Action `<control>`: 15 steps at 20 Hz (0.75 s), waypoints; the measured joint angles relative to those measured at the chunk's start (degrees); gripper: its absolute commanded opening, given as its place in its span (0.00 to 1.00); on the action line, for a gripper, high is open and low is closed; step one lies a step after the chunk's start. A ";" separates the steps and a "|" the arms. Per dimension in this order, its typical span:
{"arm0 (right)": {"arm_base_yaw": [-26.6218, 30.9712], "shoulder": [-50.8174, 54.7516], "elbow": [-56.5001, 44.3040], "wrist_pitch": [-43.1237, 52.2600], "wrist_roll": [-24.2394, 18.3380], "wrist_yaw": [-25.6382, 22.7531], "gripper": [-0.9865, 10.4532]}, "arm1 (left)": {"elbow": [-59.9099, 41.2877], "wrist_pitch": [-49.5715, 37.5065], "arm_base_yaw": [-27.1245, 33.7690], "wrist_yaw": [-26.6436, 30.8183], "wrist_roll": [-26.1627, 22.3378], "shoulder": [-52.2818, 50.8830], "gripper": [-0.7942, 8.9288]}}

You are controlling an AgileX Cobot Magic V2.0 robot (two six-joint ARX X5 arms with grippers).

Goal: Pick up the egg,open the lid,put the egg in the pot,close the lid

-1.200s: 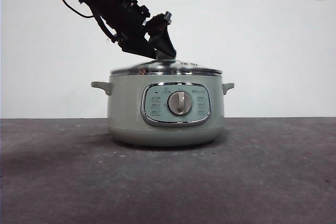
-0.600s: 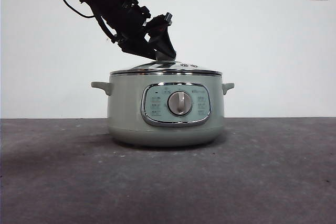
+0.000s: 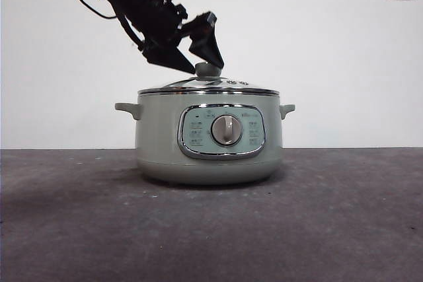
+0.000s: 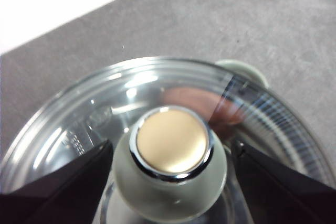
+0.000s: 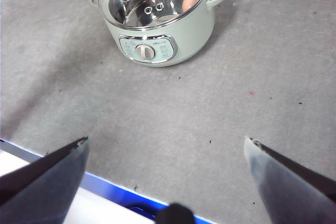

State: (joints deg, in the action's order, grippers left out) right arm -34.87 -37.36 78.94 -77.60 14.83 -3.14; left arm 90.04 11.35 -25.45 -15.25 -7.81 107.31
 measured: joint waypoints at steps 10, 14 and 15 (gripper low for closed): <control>0.00 0.00 0.00 0.00 -0.13 -0.09 0.52 | 0.02 10.19 0.79 0.00 0.00 -13.09 0.48; 0.00 0.00 0.00 0.02 -1.03 -0.09 0.52 | 0.02 27.76 0.79 -1.81 0.61 -25.53 0.47; 0.00 0.00 0.00 0.02 -1.40 -0.09 0.52 | 0.02 32.17 0.79 -2.84 1.31 -29.07 0.47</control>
State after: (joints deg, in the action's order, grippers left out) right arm -34.87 -37.36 78.94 -77.58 13.43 -3.22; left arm 90.06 43.53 -24.67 -18.09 -6.50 78.24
